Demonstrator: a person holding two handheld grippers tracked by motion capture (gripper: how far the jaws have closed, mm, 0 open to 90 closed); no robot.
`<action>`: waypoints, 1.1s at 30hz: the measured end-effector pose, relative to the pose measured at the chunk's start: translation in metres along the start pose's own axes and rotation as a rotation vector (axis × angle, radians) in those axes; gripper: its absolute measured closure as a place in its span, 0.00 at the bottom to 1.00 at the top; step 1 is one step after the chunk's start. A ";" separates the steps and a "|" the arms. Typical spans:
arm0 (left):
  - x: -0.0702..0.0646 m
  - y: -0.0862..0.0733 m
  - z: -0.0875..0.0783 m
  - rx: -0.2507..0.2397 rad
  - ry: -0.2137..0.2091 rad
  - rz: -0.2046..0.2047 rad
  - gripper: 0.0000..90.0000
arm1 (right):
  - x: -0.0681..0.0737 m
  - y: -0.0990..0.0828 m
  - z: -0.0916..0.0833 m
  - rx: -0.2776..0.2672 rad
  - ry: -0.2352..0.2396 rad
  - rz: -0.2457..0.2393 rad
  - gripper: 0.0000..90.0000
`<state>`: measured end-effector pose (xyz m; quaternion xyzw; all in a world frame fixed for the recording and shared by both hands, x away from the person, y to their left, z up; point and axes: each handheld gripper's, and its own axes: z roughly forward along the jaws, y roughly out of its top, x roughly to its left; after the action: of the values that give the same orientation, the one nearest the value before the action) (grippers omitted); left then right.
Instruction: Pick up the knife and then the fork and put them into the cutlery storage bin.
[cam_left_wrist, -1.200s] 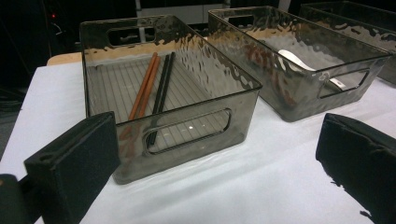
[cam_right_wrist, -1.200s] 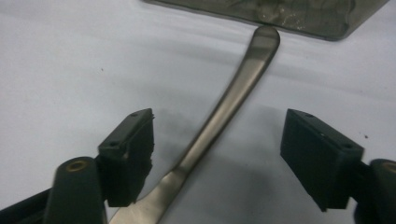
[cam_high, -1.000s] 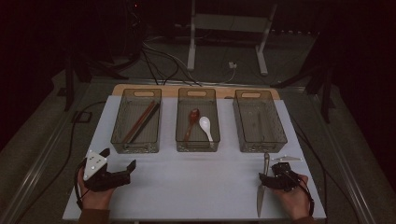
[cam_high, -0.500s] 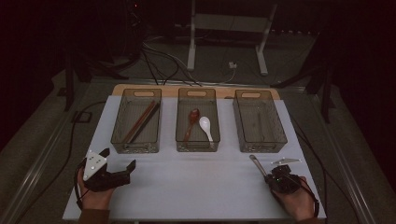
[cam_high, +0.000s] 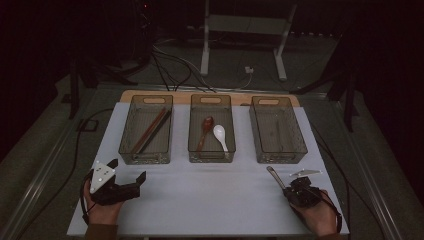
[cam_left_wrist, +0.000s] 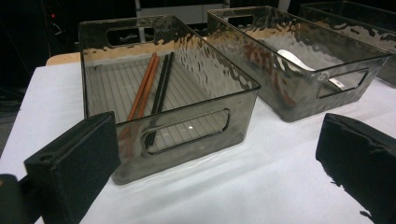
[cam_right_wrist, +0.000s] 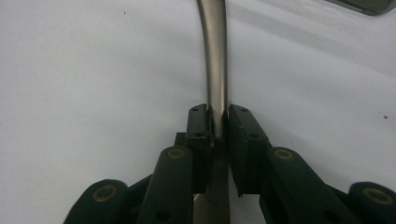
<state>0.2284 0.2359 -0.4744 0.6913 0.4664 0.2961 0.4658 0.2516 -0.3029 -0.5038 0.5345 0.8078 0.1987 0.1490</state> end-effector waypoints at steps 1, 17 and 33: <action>0.000 0.000 0.000 0.001 -0.001 0.000 0.01 | 0.000 0.001 0.000 0.005 -0.001 -0.006 0.88; 0.000 0.000 0.000 0.002 0.000 0.000 0.01 | -0.013 -0.003 -0.001 -0.028 0.086 0.050 0.90; 0.000 0.000 0.000 0.001 0.000 0.001 0.01 | -0.012 -0.004 -0.008 -0.083 0.041 0.048 0.90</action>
<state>0.2286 0.2363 -0.4745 0.6919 0.4661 0.2962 0.4651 0.2492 -0.3170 -0.4979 0.5428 0.7889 0.2463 0.1496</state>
